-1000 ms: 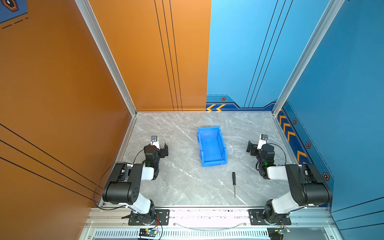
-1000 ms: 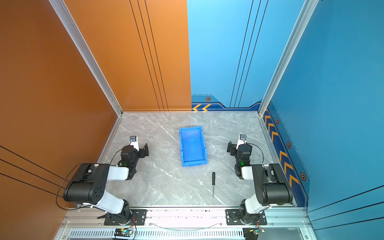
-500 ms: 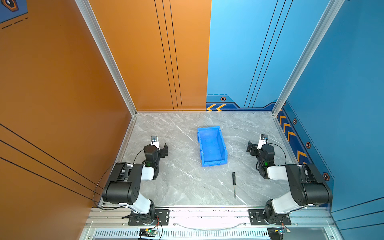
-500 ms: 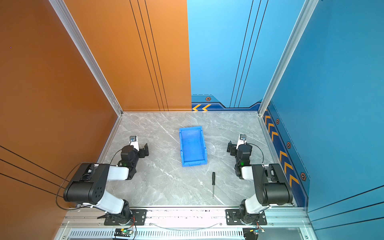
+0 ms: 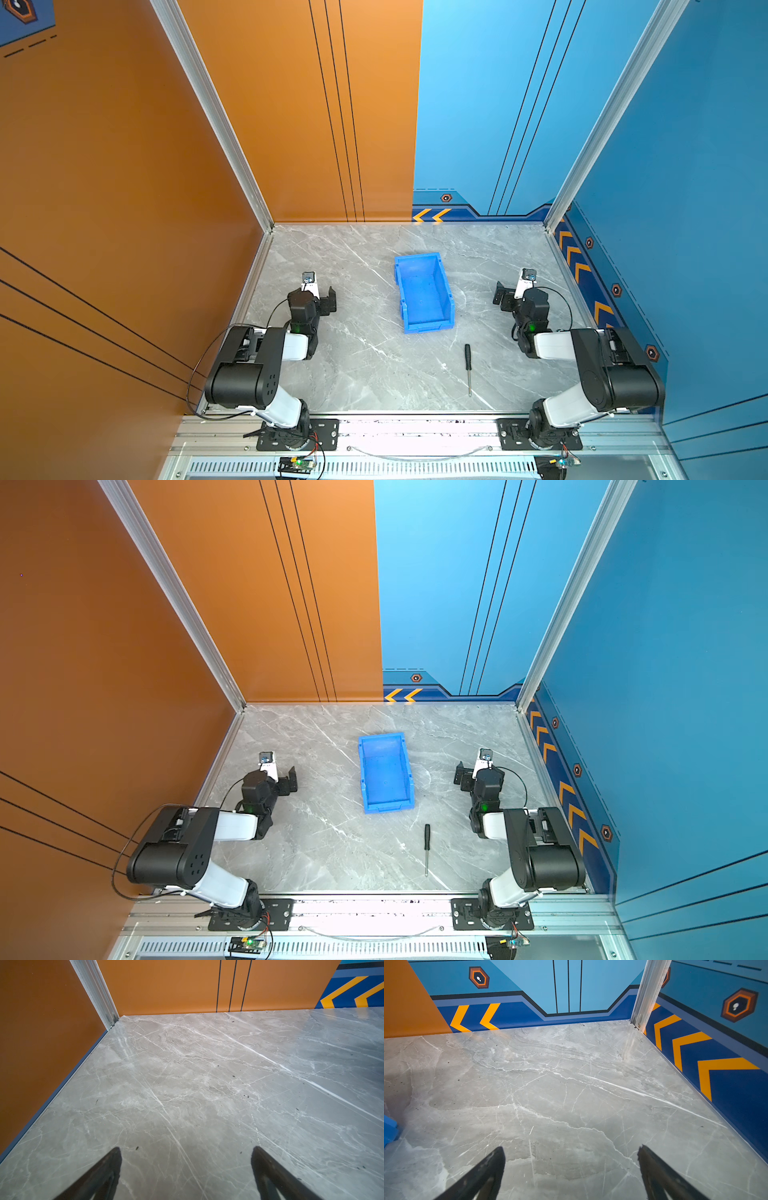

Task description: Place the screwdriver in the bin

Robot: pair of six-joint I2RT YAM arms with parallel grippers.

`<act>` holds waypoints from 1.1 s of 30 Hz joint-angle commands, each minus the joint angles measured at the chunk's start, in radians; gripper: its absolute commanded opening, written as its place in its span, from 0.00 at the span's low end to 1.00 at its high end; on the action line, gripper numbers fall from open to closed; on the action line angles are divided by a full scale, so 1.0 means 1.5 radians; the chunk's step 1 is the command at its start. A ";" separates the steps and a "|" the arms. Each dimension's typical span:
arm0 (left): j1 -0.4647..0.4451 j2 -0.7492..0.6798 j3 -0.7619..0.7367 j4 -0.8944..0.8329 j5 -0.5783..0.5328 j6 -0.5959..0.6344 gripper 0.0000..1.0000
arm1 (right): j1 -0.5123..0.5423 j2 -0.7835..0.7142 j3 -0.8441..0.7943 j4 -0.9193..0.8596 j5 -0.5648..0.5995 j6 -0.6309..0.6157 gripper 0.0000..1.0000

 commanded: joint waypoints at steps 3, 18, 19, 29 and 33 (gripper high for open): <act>0.001 0.006 0.012 0.000 0.006 0.006 0.98 | -0.004 0.007 -0.001 0.003 -0.011 -0.005 1.00; 0.009 -0.022 0.000 -0.001 0.011 -0.003 0.98 | -0.006 -0.029 0.010 -0.046 -0.011 -0.001 1.00; 0.010 -0.027 -0.002 -0.001 0.011 -0.003 0.98 | -0.006 -0.036 0.012 -0.057 -0.013 -0.001 1.00; 0.029 -0.135 -0.012 -0.095 0.004 -0.033 0.98 | 0.012 -0.113 0.059 -0.203 -0.006 -0.015 1.00; 0.037 -0.208 -0.012 -0.193 -0.001 -0.041 0.98 | 0.033 -0.158 0.073 -0.253 0.012 -0.011 1.00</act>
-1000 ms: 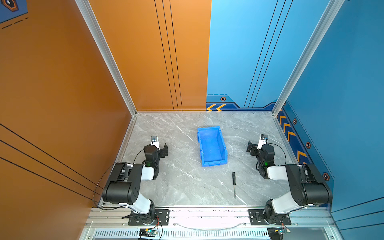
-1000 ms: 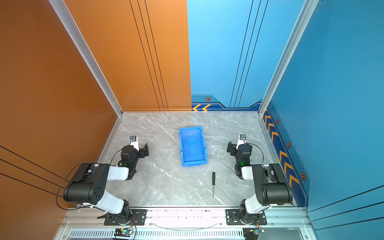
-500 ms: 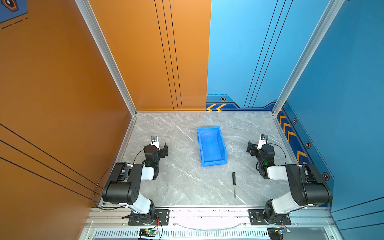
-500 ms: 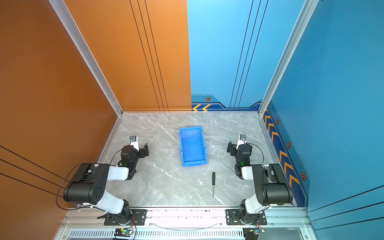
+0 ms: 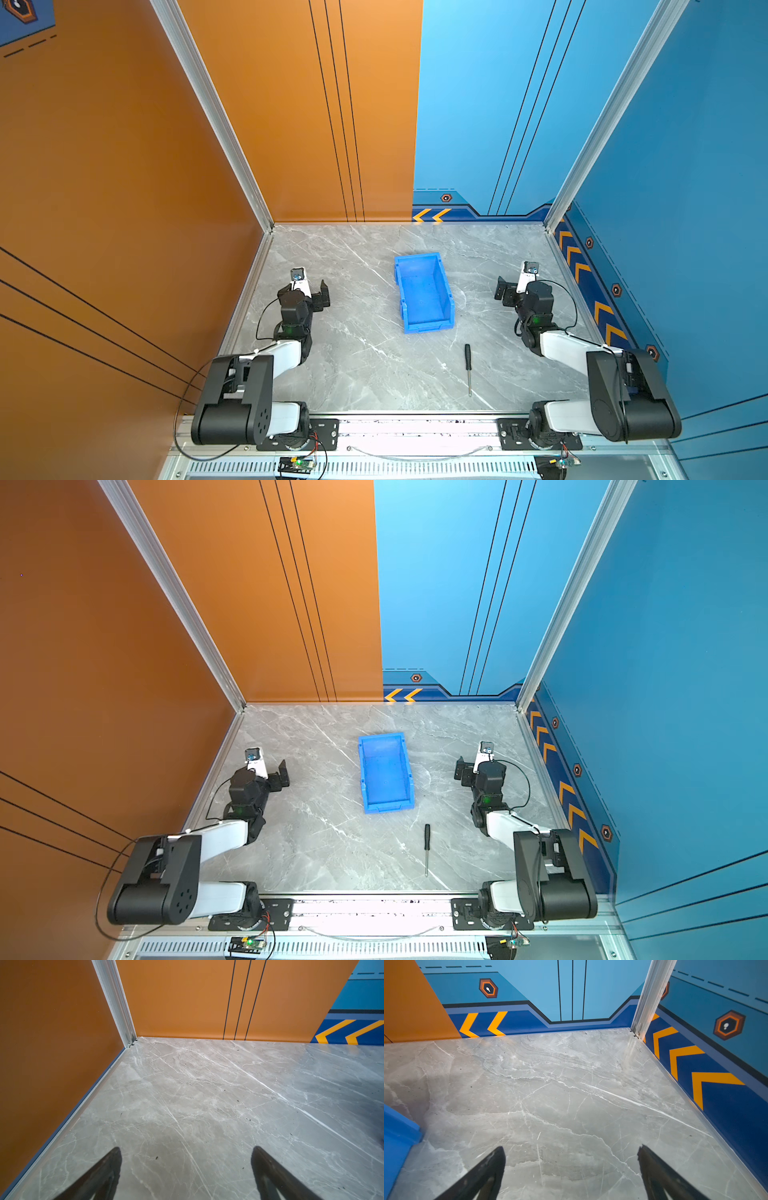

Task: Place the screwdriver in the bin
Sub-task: 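Reach the right gripper toward the black screwdriver while the left arm nears the bin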

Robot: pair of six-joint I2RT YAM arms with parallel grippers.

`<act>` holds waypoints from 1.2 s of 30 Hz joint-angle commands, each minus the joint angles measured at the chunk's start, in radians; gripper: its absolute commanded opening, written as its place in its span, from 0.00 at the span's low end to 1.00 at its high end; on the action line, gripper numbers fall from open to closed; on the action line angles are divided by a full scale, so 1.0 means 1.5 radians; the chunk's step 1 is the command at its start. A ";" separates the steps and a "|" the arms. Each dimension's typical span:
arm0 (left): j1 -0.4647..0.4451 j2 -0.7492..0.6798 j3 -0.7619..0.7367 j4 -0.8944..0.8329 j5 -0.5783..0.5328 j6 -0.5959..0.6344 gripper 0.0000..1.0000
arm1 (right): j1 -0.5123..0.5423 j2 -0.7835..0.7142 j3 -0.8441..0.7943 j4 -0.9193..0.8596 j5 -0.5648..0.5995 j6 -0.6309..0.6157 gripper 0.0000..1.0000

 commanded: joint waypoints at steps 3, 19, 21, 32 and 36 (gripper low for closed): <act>0.002 -0.082 0.008 -0.181 -0.013 -0.024 0.98 | 0.037 -0.061 0.017 -0.080 0.035 0.019 1.00; -0.049 -0.180 0.227 -0.665 0.101 -0.192 0.98 | 0.164 -0.162 0.190 -0.599 0.128 0.277 1.00; -0.080 -0.171 0.251 -0.704 0.115 -0.191 0.98 | 0.177 -0.157 0.207 -0.667 0.118 0.303 1.00; -0.297 -0.146 0.317 -0.794 0.115 -0.235 0.98 | 0.205 -0.244 0.167 -0.866 0.036 0.412 1.00; -0.371 -0.137 0.317 -0.793 0.098 -0.251 0.98 | 0.219 -0.241 0.141 -0.886 -0.022 0.433 1.00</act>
